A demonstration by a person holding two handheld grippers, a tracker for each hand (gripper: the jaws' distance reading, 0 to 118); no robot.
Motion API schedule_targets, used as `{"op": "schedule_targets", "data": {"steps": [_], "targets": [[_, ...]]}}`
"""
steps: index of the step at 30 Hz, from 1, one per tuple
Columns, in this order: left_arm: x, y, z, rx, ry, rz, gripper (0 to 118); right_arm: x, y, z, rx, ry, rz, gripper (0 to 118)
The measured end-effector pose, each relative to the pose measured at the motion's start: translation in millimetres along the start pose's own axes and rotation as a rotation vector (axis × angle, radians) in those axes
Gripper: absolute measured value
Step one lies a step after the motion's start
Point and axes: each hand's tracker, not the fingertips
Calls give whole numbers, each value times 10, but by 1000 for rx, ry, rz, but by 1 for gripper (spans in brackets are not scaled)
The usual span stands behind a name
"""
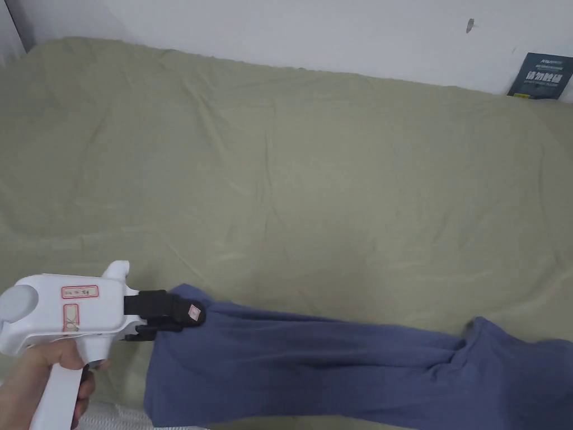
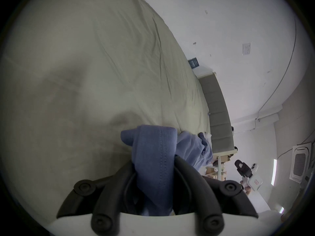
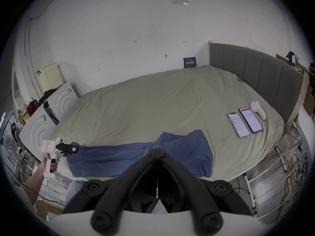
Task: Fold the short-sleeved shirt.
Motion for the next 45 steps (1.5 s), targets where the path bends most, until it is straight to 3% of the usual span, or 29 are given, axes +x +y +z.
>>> {"op": "schedule_targets", "data": {"steps": [12, 16, 19, 27, 35, 36, 38, 39, 45], "targets": [[318, 259, 747, 149, 263, -44, 13, -32, 23, -73, 7, 57, 6, 0], [600, 201, 681, 136, 350, -57, 13, -23, 10, -106, 0, 60, 9, 0], [980, 89, 483, 116, 443, -140, 13, -17, -10, -132, -9, 66, -2, 0], [2074, -302, -419, 27, 511, -375, 13, 10, -67, -90, -16, 82, 9, 0], [2142, -642, -1878, -107, 615, -459, 13, 208, -151, -35, -15, 82, -39, 0], [2096, -672, -2021, -127, 603, -436, 27, 225, -158, -22, -16, 77, -45, 0], [2001, -723, -2244, -157, 526, -414, 102, 252, -170, 1, -18, 71, -55, 0], [1960, -738, -2345, -199, 489, -381, 118, 266, -176, 13, -20, 71, -59, 0], [2003, -621, -1963, -157, 451, -341, 115, 313, -183, 4, -24, 72, -78, 0]]}}
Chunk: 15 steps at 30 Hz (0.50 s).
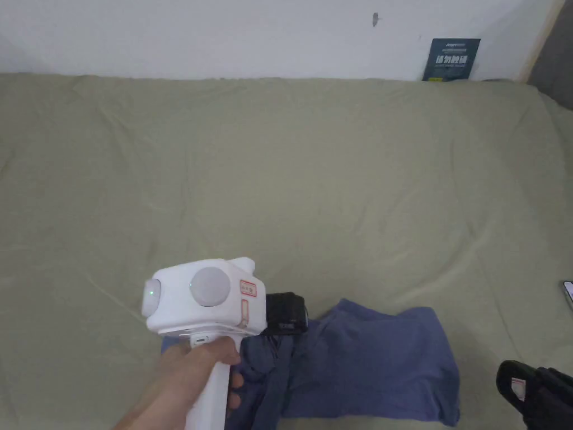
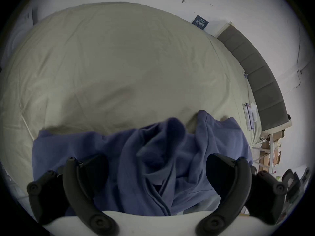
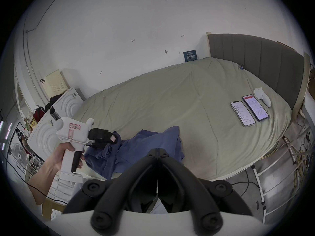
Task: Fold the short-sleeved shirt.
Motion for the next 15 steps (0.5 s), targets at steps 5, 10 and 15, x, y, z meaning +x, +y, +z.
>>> {"op": "schedule_targets", "data": {"steps": [5, 10, 15], "targets": [[-403, -107, 815, 160, 13, -47, 11, -99, -23, -100, -13, 31, 20, 0], [-844, -298, 878, 120, 157, -29, 0, -188, -70, -212, -41, 67, 27, 0], [-859, -260, 539, 57, 69, 34, 0, -228, -103, -246, -60, 75, 28, 0]]}}
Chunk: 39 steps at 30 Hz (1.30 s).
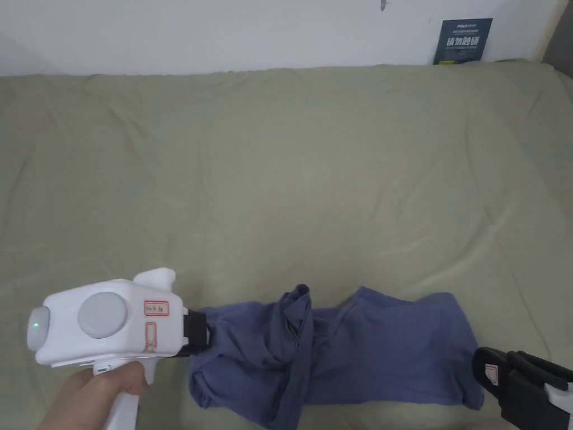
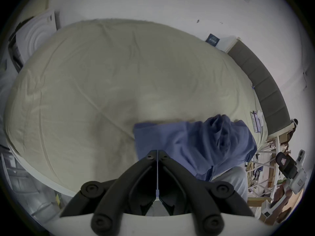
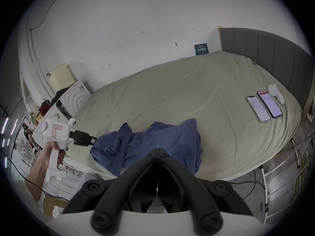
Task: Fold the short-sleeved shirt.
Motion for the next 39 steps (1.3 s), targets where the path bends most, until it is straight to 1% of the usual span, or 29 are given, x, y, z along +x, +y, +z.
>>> {"op": "schedule_targets", "data": {"steps": [5, 7, 8, 9, 13, 17, 18, 20, 21, 23, 25, 26, 27, 30, 32, 36, 38, 39], "targets": [[331, 49, -431, -35, -76, -2, 0, 87, 21, 48, 6, -15, -13, 0], [474, 37, -526, -37, -77, -9, 0, 140, 17, 69, 11, -31, -23, 0], [556, 16, -522, -49, -97, -21, 0, 169, 22, 83, 11, -38, -28, 0], [654, -28, -547, -50, -134, -63, 0, 201, 22, 99, 14, -43, -33, 0], [826, -87, -759, -81, -20, -132, 0, 299, 6, 89, 17, -48, -70, 0], [892, -155, -736, -55, -59, -156, 0, 315, -29, 98, 21, -47, -86, 0], [909, -180, -757, -54, -55, -162, 0, 315, -39, 82, 18, -40, -91, 0], [949, -230, -775, -28, -22, -239, 0, 290, -51, 34, 10, -40, -89, 0], [957, -255, -798, -24, -16, -255, 0, 271, -54, 22, 6, -39, -85, 0], [940, -238, -737, -23, -24, -246, 0, 231, -58, 3, 4, -28, -83, 0], [867, -166, -595, -37, -80, -209, 0, 174, -28, -8, 4, -15, -72, 0], [795, -127, -473, -43, -138, -181, 0, 138, -10, -13, 6, -14, -61, 0], [691, -95, -289, -9, -190, -139, 0, 103, 11, -21, 8, -12, -47, 0], [314, -14, 205, 88, -181, -92, 0, 25, 73, -66, 3, 6, -20, 0], [-49, -1, 428, 124, -178, -9, 0, -37, 105, -110, -4, 17, 0, 0], [-698, -56, 458, 96, -187, 139, 0, -149, 119, -216, -23, 38, 30, 0], [-868, -109, 321, 75, -302, 204, 0, -186, 106, -284, -37, 43, 35, 0], [-923, -120, 253, 48, -379, 224, 4, -204, 101, -311, -46, 44, 37, 0]]}}
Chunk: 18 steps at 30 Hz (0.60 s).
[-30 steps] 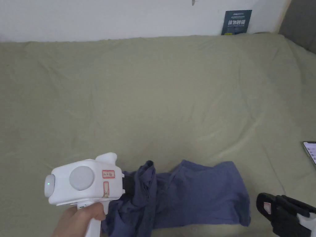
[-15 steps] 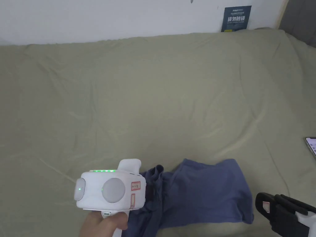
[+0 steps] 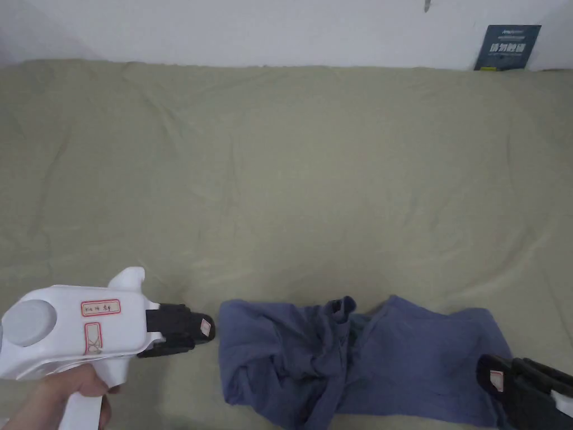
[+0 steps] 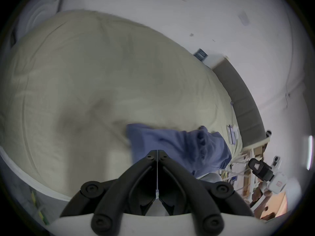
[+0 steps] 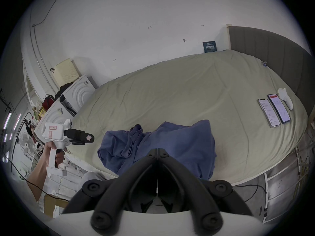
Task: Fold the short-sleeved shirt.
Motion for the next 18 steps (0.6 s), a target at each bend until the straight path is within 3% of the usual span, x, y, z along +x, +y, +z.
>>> {"op": "schedule_targets", "data": {"steps": [1, 2, 3, 6, 12, 17, 18], "targets": [[-57, 7, -50, -22, -66, 25, 28, -14, -3, -16, -6, 2, 1, 0], [-80, -18, -122, -25, -88, 56, 78, -26, -4, -30, -13, 4, 4, 0], [-102, -23, -231, -47, -97, 75, 118, -35, -6, -44, -19, 5, 8, 0], [-214, -33, -547, -70, -107, 81, 116, -45, -2, -56, -29, 0, 16, 0], [-222, -66, -1020, -128, -349, 155, 116, 28, -3, -42, -34, -21, 0, 0], [-62, -77, -1055, -172, -316, 102, 104, 94, -23, 27, -21, -33, -23, 0], [-54, -42, -1000, -183, -237, 79, 51, 102, -26, 50, -19, -35, -26, 0]]}}
